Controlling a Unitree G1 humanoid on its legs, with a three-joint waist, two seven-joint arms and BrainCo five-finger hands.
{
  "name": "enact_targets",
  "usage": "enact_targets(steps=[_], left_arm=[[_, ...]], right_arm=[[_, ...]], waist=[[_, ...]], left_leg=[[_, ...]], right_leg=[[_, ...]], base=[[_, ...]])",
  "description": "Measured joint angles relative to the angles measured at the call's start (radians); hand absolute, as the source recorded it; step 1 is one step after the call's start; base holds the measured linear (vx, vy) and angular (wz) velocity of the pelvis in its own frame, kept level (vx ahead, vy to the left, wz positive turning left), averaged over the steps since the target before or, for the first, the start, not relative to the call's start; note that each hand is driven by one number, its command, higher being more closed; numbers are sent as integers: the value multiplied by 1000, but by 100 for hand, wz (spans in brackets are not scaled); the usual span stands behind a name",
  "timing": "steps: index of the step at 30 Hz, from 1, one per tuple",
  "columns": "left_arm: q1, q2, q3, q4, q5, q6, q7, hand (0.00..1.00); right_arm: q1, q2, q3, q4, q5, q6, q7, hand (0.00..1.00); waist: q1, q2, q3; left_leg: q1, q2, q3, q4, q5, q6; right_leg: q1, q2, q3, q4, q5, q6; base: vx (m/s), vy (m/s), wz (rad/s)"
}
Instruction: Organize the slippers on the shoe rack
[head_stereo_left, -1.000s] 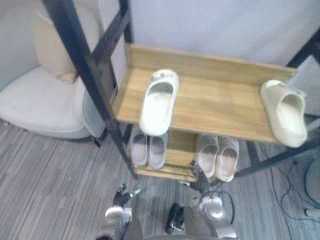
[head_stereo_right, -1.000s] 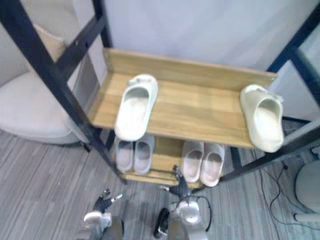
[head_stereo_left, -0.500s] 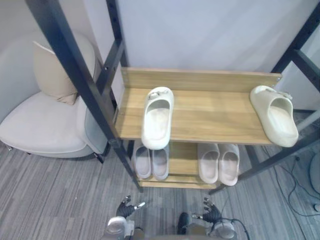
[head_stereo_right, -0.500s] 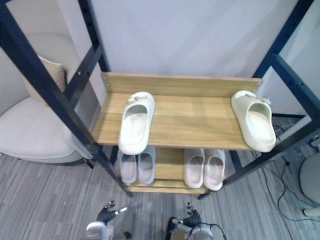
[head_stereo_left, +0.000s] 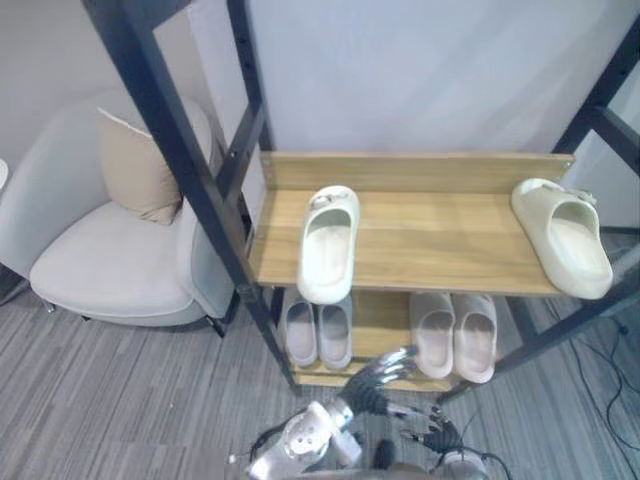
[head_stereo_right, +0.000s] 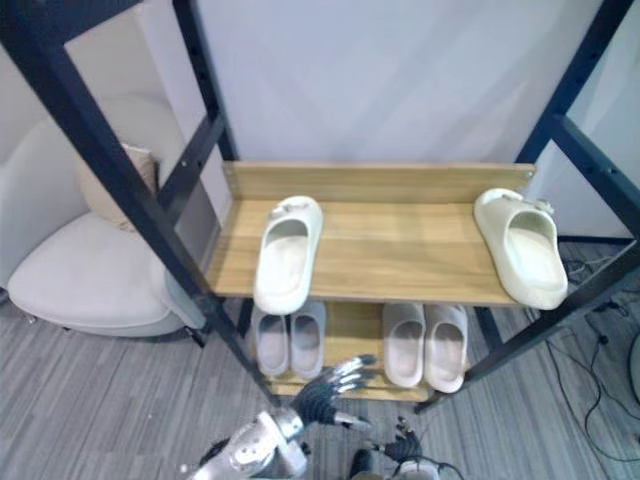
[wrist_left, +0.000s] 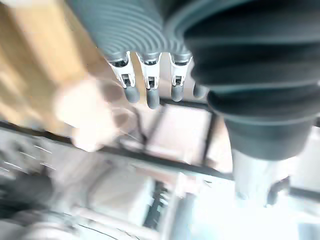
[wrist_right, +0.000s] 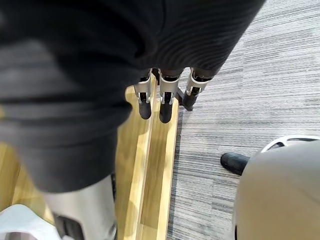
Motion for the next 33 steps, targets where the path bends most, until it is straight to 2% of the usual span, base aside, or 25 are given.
enact_targets(steps=[6, 10, 14, 18, 24, 27, 30, 33], left_arm=[[-68, 9, -14, -136, -41, -15, 42, 0], [-80, 6, -7, -264, -57, -27, 68, 0], [-122, -10, 53, -338, -39, -35, 115, 0], [-177, -11, 130, -367, 28, -35, 180, 0], [-243, -24, 258, -368, 89, -33, 233, 0], [-298, -23, 362, -356, 121, -33, 265, 0], [-348, -12, 445, -248, 150, -32, 307, 0], [-372, 8, 536, -119, 162, -9, 347, 0]], right_arm=[[1, -21, 7, 11, 0, 3, -7, 0], [-3, -27, 6, 31, 0, 4, -7, 0], [9, -38, 7, 32, 0, 4, -6, 0], [30, -53, 36, 45, -1, 6, -1, 0], [29, -55, 36, 71, -1, 20, -1, 0], [29, -55, 36, 71, -2, 24, -2, 0], [24, -55, 34, 70, -2, 32, -3, 0], [1, -53, 34, 70, -2, 40, -3, 0]], waist=[[-7, 1, -3], [1, -1, -4], [4, -2, -9], [5, -6, -31], [6, -6, -40], [6, -6, -40], [4, -4, -42], [-8, 0, -40]], left_leg=[[18, -3, 3, -9, -4, 5], [26, -3, 19, -5, -12, 12], [29, -5, 33, 19, -32, 18], [9, -8, 32, 32, -37, 19], [-4, -8, 29, 35, -36, 19], [-7, -9, 26, 35, -36, 20], [-9, -18, 14, 27, -31, 20], [-12, -23, 3, 25, -28, 20]], right_leg=[[18, 0, 9, -13, 0, 2], [16, -1, 35, -9, -2, 6], [16, -5, 55, 4, -7, 12], [-1, -8, 56, 10, -7, 13], [-12, -9, 55, 16, -8, 13], [-12, -10, 52, 14, -8, 13], [-5, -11, 38, -8, 0, 13], [21, -6, 24, -77, 36, 12]], base=[[53, 18, -1], [20, 25, -11], [-10, 32, -13], [-4, 7, -1], [0, 0, 0], [2, 3, 2], [26, 17, 12], [48, 9, 7]])
